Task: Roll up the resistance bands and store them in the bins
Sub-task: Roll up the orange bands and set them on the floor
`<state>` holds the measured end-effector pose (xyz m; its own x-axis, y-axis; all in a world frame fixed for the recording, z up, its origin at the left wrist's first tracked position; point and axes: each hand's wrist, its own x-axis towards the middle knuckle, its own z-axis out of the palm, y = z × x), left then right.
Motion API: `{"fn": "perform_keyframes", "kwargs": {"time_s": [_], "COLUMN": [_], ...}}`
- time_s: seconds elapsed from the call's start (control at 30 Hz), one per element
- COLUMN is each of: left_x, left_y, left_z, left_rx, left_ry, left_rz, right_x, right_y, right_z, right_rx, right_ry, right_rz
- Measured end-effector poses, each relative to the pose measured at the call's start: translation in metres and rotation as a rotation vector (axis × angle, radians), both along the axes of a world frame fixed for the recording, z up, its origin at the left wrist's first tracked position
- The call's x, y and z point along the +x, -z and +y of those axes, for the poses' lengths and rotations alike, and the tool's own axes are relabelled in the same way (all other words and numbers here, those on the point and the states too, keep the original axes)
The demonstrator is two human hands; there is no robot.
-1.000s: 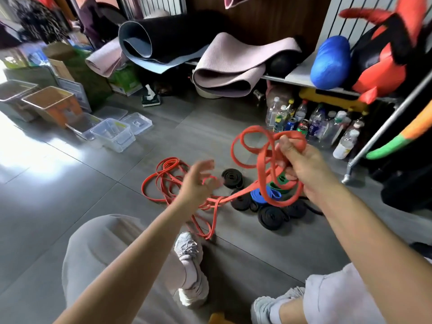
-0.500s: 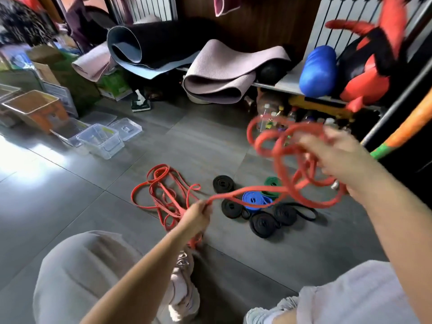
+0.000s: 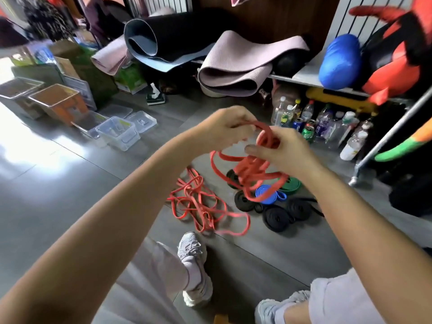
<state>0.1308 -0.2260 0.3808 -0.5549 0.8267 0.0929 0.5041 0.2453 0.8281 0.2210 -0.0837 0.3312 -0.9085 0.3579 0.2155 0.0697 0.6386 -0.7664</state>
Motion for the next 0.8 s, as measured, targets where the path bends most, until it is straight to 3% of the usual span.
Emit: {"fn": "perform_keyframes", "kwargs": {"time_s": [0.07, 0.13, 0.3, 0.4, 0.47, 0.57, 0.67, 0.8], "left_x": [-0.007, -0.007, 0.014, 0.022, 0.026, 0.034, 0.041, 0.049], "left_y": [0.011, 0.035, 0.104, 0.135, 0.151, 0.160, 0.141, 0.114], "left_z": [-0.011, -0.017, -0.020, -0.026, -0.031, -0.031, -0.021, -0.006], "left_rx": [0.011, -0.110, -0.102, -0.204, -0.381, -0.571, -0.317, -0.054], "left_ry": [-0.038, -0.030, -0.135, -0.121, -0.063, 0.033, -0.157, -0.031], "left_rz": [-0.031, -0.021, -0.228, -0.159, -0.061, 0.036, -0.081, -0.254], "right_x": [0.000, 0.004, 0.026, 0.039, 0.046, 0.051, 0.052, 0.055], "right_y": [-0.006, -0.004, 0.031, 0.046, 0.047, 0.041, 0.037, 0.044], "right_z": [0.007, 0.011, 0.013, 0.019, 0.023, 0.024, 0.021, 0.015], "right_rx": [-0.073, -0.111, -0.201, -0.140, -0.115, -0.257, -0.341, -0.353], "right_ry": [-0.020, -0.058, -0.084, 0.063, 0.100, 0.038, -0.014, -0.037], "right_rz": [0.053, 0.022, -0.265, -0.239, -0.165, -0.038, 0.009, 0.022]}}
